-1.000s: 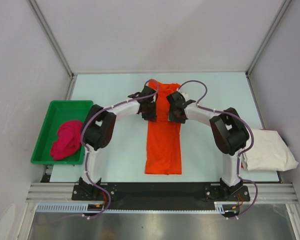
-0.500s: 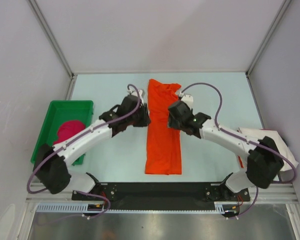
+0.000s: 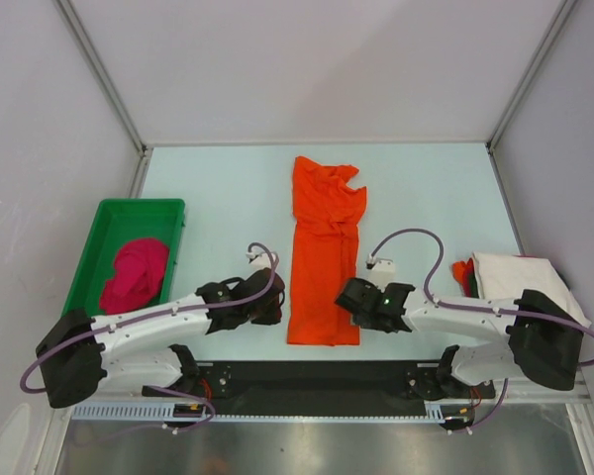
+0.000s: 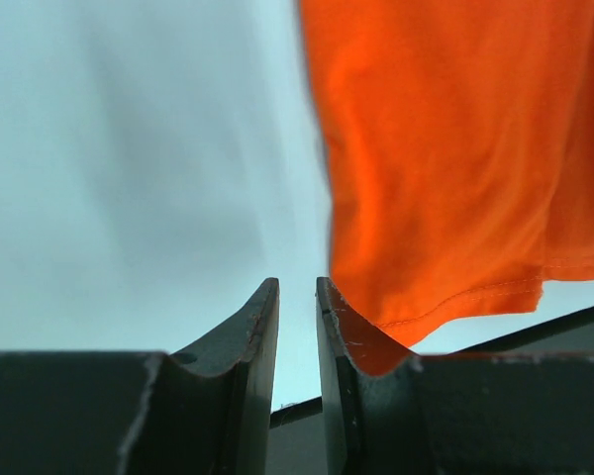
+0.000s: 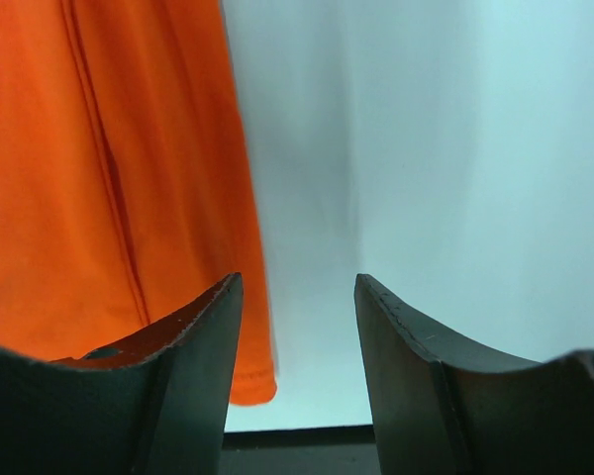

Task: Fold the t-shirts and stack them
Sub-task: Grab the bottom of the folded rectangular tshirt with both arms

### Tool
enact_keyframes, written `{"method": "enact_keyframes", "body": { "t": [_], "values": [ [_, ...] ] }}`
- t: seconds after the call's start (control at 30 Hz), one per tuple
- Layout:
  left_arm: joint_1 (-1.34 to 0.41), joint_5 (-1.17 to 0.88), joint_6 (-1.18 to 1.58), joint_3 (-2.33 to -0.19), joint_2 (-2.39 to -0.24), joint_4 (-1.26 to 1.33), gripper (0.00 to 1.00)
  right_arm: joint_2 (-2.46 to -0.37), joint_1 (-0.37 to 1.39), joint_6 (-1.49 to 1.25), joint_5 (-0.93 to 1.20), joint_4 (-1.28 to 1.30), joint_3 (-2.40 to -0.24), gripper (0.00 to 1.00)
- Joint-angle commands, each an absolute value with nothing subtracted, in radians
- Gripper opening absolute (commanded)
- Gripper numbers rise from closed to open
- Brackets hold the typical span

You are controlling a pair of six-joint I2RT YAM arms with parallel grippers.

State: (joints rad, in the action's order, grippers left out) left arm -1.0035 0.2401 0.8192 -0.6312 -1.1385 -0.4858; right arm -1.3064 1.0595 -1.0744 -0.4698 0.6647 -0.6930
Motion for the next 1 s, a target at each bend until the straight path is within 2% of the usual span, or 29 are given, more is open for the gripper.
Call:
{"method": "enact_keyframes", "body": {
  "t": [0.0,0.43,0.7,0.97],
  "values": [
    [-1.041,0.304,0.949,-0.578,-1.086,-0.471,0.27,-1.262,1.137,-1.244,-0.540,0.699,-0.683,0.54],
    [-1.131,0.348,1.034,-0.546,-1.038,-0.434,0.32,-1.264,1.342,-1.448,-0.580,0.741,-0.661,0.52],
    [-1.141,0.357,1.035,-0.551,-1.043,-0.439,0.32,-1.295,1.353,-1.489,-0.594,0.730,-0.627,0.47],
    [-1.140,0.360,1.022,-0.564,-1.042,-0.457,0.32,-1.353,1.321,-1.460,-0.572,0.707,-0.640,0.46]
  ]
}}
